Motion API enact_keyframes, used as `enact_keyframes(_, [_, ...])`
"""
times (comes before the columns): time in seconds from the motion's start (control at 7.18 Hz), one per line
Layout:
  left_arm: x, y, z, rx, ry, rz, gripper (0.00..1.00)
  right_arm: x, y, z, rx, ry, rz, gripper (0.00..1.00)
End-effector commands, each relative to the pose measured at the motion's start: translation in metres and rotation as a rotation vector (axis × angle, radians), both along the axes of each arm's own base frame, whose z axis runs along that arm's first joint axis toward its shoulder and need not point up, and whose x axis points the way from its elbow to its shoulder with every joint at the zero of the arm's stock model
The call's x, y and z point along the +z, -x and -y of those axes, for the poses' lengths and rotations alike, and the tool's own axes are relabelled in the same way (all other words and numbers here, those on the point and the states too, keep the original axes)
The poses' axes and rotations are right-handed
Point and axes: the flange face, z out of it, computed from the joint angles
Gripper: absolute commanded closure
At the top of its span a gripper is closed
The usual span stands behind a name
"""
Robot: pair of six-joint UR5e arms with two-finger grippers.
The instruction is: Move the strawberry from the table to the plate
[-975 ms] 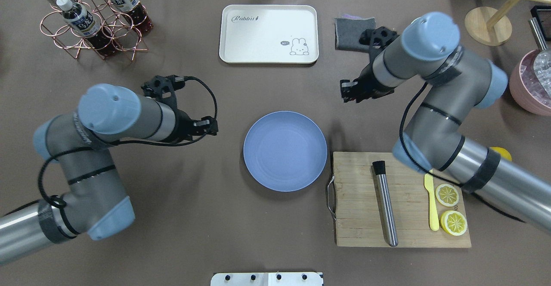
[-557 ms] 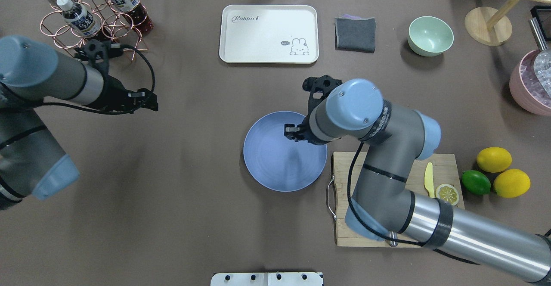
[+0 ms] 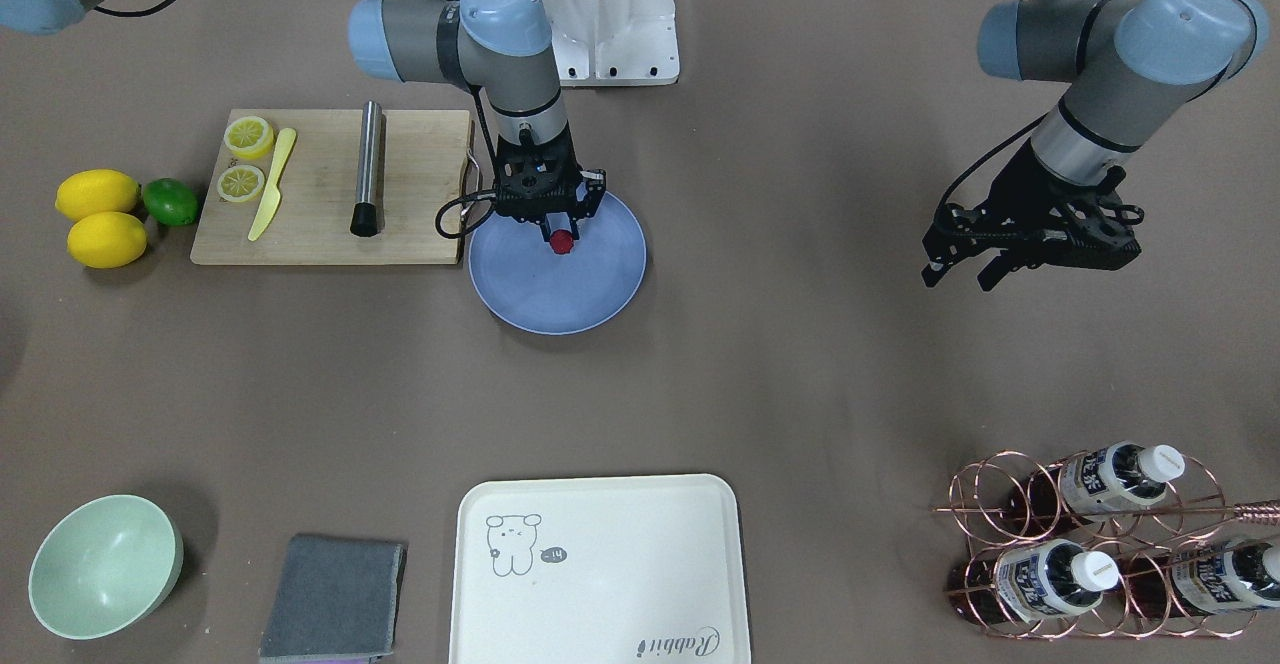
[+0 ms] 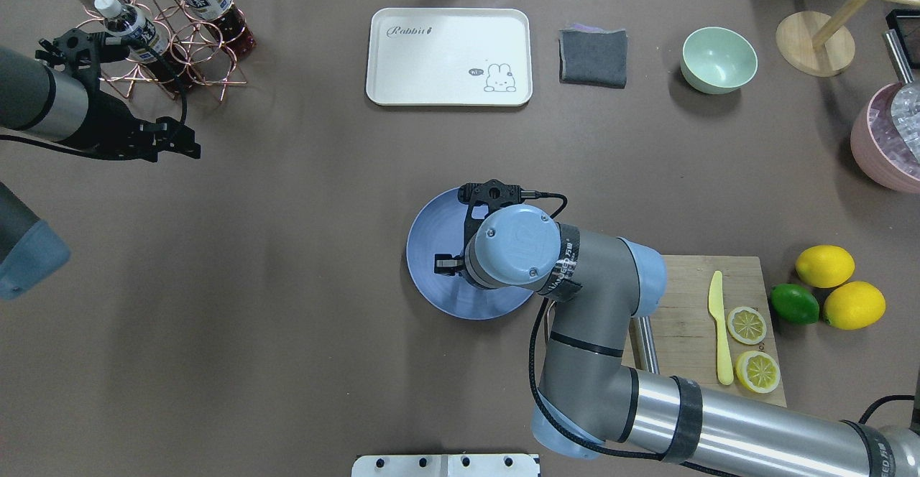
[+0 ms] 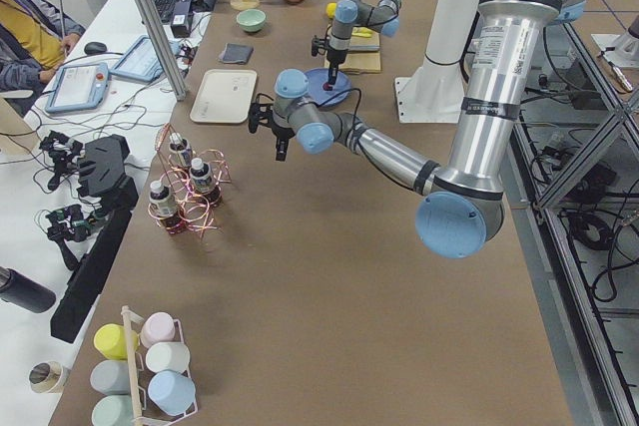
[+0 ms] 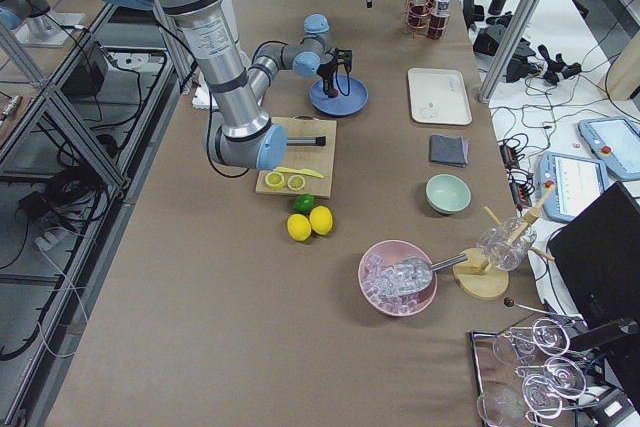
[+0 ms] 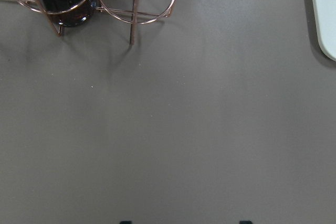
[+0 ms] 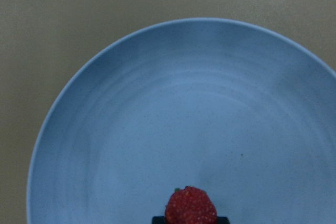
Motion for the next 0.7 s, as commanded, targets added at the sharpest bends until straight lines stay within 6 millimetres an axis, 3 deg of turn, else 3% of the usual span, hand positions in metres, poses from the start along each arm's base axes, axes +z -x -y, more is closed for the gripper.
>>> enact_keyframes(0.0, [-0.008, 0.008, -0.002, 0.008, 0.007, -0.012, 0.25, 0.001, -0.054, 0.044, -0.003, 0.04, 0.023, 0.0])
enact_keyframes(0.14, [-0.011, 0.041, 0.009, 0.026, 0.013, -0.045, 0.26, 0.008, -0.129, 0.085, -0.025, 0.043, 0.038, 0.0])
enact_keyframes(0.28, [0.01, 0.087, 0.013, 0.056, -0.015, -0.048, 0.26, 0.041, -0.202, 0.101, -0.058, 0.006, 0.018, 0.0])
enact_keyframes(0.42, [0.035, 0.134, 0.014, 0.068, -0.053, -0.036, 0.26, 0.088, -0.279, 0.129, -0.111, -0.036, -0.011, 0.0])
enact_keyframes(0.56, [0.065, 0.168, 0.007, 0.083, -0.081, 0.005, 0.26, 0.145, -0.357, 0.145, -0.157, -0.068, -0.046, 0.0])
